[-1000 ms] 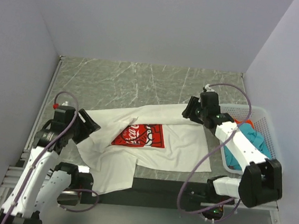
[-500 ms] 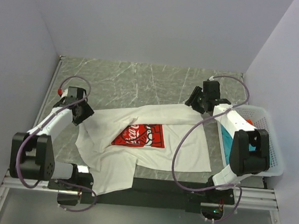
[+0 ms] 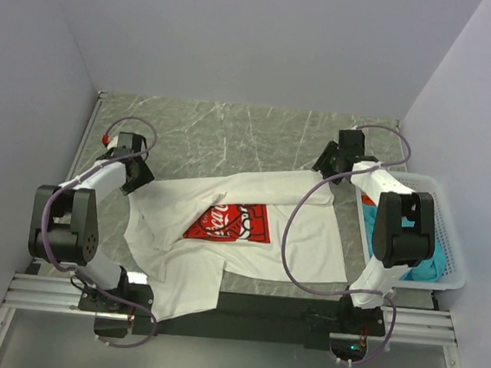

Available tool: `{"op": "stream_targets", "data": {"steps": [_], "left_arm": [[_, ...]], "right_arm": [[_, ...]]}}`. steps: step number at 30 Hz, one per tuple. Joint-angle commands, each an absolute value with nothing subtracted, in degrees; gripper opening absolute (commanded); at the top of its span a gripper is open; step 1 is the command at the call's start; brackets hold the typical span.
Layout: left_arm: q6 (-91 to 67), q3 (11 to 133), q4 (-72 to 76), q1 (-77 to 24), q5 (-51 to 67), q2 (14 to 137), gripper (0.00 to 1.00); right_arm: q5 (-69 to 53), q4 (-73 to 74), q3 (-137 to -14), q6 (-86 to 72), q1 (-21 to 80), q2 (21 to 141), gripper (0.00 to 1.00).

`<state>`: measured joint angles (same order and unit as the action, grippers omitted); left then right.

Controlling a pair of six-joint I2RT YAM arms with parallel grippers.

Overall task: Fold and stack the t-shirts
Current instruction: Fold the tshirt

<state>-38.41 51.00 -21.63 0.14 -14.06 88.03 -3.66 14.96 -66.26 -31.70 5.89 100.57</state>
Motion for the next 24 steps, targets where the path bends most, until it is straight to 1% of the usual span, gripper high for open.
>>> {"op": "stream_targets", "data": {"steps": [1,3,6,7,9,10,12,13,16,24], "left_arm": [[-37.0,52.9,-20.7,1.2,-15.7,89.1,0.56],[-36.7,53.1,-20.6,1.2,-15.8,89.7,0.56],[-36.1,54.1,-21.0,1.2,-15.7,91.1,0.54],[-35.9,54.3,-20.9,1.2,-16.0,91.5,0.49],[-35.4,54.7,-21.0,1.2,-15.7,91.9,0.45],[-35.2,54.8,-21.3,1.3,-15.8,91.9,0.37],[-35.0,55.2,-21.8,1.2,-16.3,91.6,0.27],[-34.5,55.5,-22.1,1.2,-16.6,91.2,0.16],[-33.1,56.7,-22.7,1.3,-19.0,90.7,0.01],[-27.7,61.5,-22.4,2.5,-21.3,94.7,0.01]], "right_arm": [[-2.7,13.8,-68.9,-31.1,5.5,101.1,0.55],[-2.7,13.9,-69.1,-31.1,5.5,101.5,0.55],[-2.7,13.7,-69.3,-31.1,5.5,102.0,0.55],[-2.7,13.9,-69.4,-31.1,5.4,102.2,0.55],[-2.4,14.1,-69.6,-31.0,5.3,102.7,0.55],[-2.4,14.2,-69.6,-31.0,5.0,102.9,0.55],[-1.9,14.3,-69.8,-31.3,4.7,103.1,0.55],[-1.8,14.4,-69.8,-31.5,4.5,103.1,0.55],[-1.0,14.6,-70.0,-31.8,4.2,103.4,0.55],[-0.9,15.1,-72.2,-31.8,4.0,105.4,0.54]]}}
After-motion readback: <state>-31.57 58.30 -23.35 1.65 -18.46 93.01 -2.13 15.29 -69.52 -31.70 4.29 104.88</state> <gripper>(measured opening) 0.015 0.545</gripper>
